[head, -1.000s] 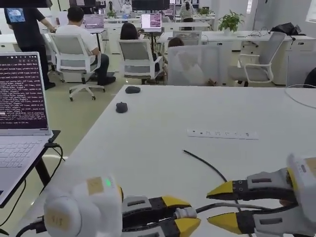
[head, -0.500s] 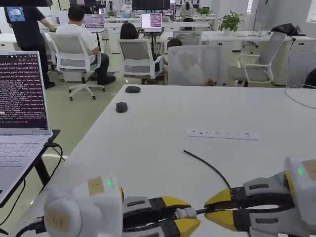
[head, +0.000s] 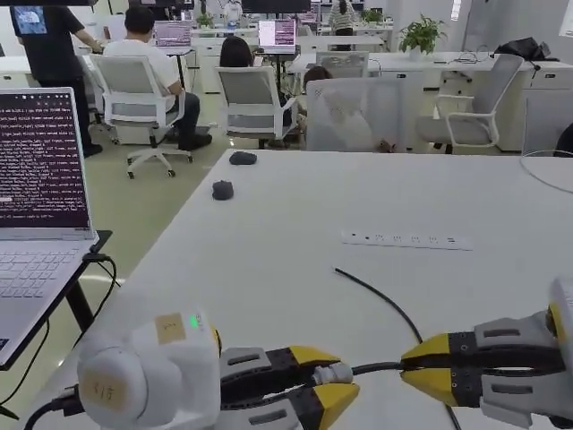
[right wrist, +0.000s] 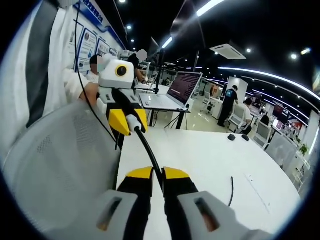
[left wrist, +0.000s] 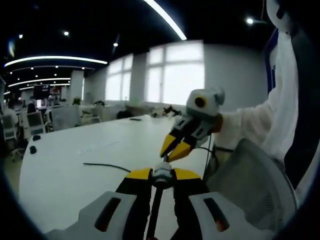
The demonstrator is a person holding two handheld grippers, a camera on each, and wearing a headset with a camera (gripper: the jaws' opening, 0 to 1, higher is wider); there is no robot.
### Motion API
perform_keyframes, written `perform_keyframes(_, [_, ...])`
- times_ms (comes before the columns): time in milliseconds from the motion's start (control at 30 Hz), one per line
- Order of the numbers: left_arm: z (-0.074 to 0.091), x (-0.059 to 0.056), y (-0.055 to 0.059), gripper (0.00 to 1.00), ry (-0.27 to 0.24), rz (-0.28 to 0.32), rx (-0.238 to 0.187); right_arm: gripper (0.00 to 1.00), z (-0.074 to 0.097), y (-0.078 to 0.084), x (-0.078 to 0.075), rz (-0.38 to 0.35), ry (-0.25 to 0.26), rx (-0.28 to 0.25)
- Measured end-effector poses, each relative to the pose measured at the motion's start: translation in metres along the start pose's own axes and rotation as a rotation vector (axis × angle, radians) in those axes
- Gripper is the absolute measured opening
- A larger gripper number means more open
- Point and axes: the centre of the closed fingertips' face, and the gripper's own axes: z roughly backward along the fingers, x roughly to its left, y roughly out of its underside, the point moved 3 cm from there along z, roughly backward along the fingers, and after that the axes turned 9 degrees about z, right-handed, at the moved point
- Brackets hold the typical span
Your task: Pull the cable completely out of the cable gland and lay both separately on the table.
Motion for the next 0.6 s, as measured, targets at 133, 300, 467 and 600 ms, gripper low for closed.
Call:
perform_keyframes(133, [0.0,-0.001,0.0,0.16,0.003,-0.003,0.0,0.05,0.007,0.011,-0.001,-0.019,0.024,0.029])
perform_keyframes(300, [0.0,0.0,0.0,0.16,-0.003,-0.002,0.0,0.05,0.018,0.019,-0.002,-0.044,0.055,0.047])
perform_keyframes(467, [0.001,0.001,-0.001,0.16,-0.009,0.0,-0.005,0.05,0.025,0.028,-0.004,-0.068,0.082,0.063])
perform_keyframes(600, [0.001,0.002,-0.001,0.16,-0.012,0.008,-0.01,0.05,0.027,0.032,-0.002,-0.079,0.084,0.066])
